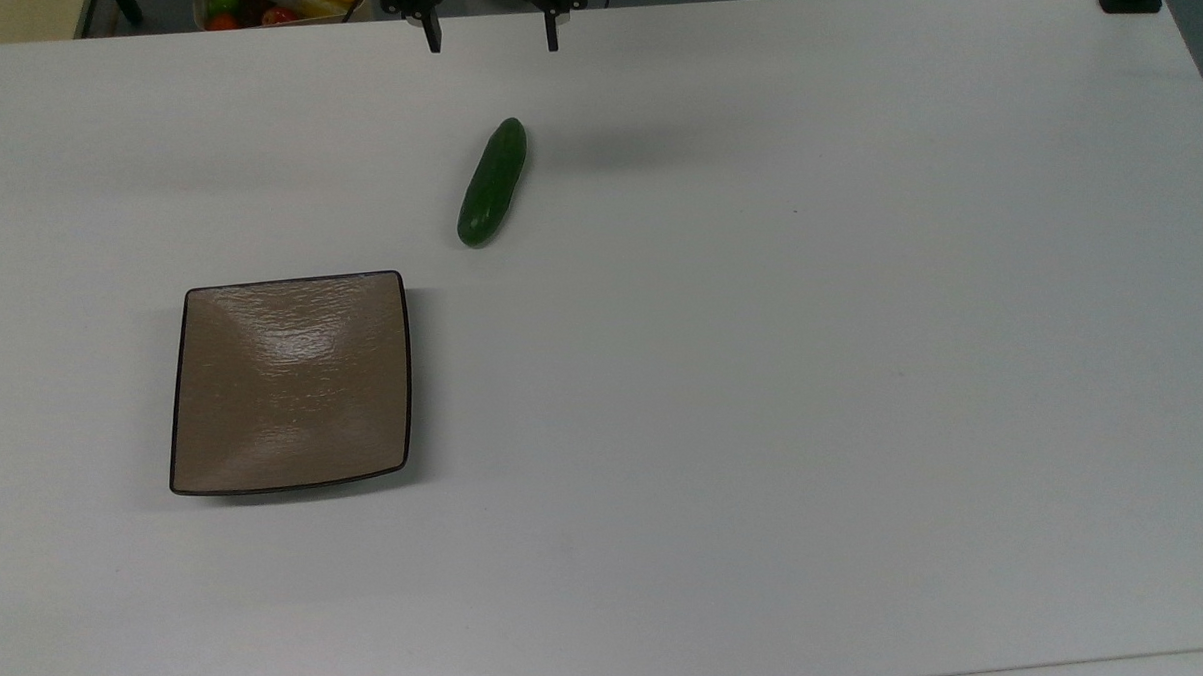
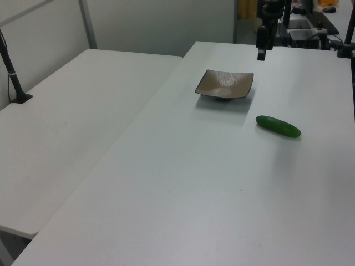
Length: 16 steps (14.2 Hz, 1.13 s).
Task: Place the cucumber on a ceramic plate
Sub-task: 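Move the open gripper down over the green cucumber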
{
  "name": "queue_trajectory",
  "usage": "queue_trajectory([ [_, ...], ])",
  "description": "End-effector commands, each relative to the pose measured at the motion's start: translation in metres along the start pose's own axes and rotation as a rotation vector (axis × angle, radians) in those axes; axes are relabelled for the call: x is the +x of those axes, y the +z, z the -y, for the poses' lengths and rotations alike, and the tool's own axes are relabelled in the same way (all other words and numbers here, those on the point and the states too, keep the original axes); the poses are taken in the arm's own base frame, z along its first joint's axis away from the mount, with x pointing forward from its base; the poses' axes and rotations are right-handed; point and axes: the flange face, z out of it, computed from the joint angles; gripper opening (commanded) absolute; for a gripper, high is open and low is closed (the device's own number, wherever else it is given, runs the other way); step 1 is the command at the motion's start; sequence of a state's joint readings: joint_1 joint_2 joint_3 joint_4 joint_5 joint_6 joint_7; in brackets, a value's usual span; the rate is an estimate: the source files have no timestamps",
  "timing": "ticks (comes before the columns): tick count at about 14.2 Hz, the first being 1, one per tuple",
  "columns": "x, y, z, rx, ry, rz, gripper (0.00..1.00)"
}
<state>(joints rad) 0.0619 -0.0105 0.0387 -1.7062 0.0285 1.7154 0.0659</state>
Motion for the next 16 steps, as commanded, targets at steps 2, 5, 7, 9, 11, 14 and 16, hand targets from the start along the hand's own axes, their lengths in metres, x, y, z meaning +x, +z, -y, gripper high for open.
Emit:
queue_trajectory([
  [2, 0.004, -0.005, -0.008, 0.011, 0.004, -0.017, 1.0],
  [5, 0.006, -0.001, -0.009, 0.007, 0.005, -0.011, 1.0],
  [7, 0.007, 0.0, -0.009, 0.007, 0.007, -0.011, 1.0],
  [9, 0.007, 0.001, -0.009, 0.009, 0.005, -0.01, 1.0],
  [11, 0.007, 0.005, -0.009, 0.01, 0.007, 0.0, 1.0],
  [14, 0.006, 0.032, 0.002, 0.016, 0.008, 0.05, 1.0],
  [16, 0.006, 0.048, 0.016, 0.016, 0.0, 0.054, 1.0],
])
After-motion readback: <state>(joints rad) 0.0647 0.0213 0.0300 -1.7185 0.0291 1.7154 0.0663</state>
